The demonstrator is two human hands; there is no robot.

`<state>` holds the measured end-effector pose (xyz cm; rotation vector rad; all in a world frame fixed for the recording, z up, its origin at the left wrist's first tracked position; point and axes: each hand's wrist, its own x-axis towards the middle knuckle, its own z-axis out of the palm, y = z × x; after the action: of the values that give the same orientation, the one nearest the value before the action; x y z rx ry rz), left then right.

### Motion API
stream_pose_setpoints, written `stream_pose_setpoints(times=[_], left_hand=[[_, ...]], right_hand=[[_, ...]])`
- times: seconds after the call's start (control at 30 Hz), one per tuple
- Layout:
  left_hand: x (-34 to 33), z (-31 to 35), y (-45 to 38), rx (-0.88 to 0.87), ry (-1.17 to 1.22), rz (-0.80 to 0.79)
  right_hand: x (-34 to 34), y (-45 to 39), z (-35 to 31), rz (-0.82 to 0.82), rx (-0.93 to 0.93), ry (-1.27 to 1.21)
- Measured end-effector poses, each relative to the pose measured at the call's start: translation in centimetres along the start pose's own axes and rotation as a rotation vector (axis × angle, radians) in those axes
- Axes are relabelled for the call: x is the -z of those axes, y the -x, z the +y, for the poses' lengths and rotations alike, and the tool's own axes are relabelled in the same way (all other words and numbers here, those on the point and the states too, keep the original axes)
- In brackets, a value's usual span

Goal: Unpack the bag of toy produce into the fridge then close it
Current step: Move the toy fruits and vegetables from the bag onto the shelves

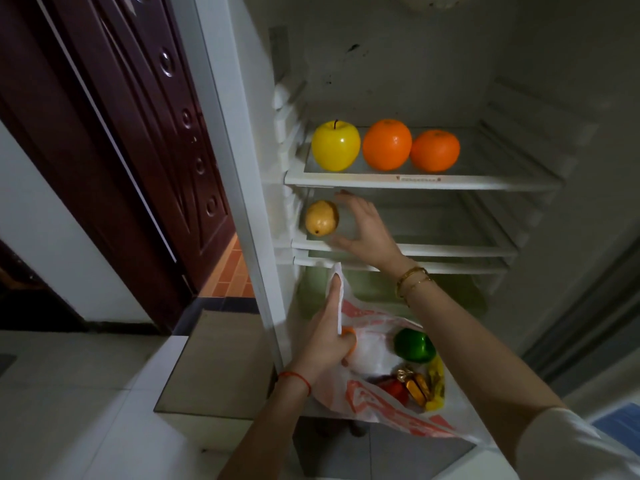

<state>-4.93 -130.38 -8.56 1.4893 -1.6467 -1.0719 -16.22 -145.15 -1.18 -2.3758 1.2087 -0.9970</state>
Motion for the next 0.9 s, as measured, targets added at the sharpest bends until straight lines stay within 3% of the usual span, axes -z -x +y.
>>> stream_pose_setpoints(times=[0.1, 0.17, 0.33, 0.4, 0.5, 0.63, 0.9], left_hand=[[0.1, 0.1, 0.2, -0.002, 0.019, 0.007], [0.2, 0.2, 0.5, -0.022, 0.041, 0.003], [0.3, 0.5, 1.3, -0.027, 0.010, 0.023], [0.0, 0.5, 1.5, -0.017, -0.033, 0.045], [-0.2, 0.5, 2.0, -0.023, -0.075, 0.045], [-0.3, 0.2, 2.6, 0.001, -0.116, 0.068], [-0.4, -0.4, 3.3, 0.030, -0.087, 0.099]], right_hand=[[1.8, 2.8, -0.3, 0.146, -0.039, -0.046], [3.1, 5.5, -0.8, 0.112, -0.155, -0.166], [4.0, 12.1, 0.3, -0.519, -0.423, -0.469], [2.5, 14.1, 1.3, -0.688, -0.498, -0.360], [-1.2, 16.5, 3.4, -0.783, -0.577, -0.146], [-4.8, 18.2, 3.9, -0.842, -0.511, 0.084], [-10.7, 19.6, 2.2, -0.720, -0.648, -0.019]])
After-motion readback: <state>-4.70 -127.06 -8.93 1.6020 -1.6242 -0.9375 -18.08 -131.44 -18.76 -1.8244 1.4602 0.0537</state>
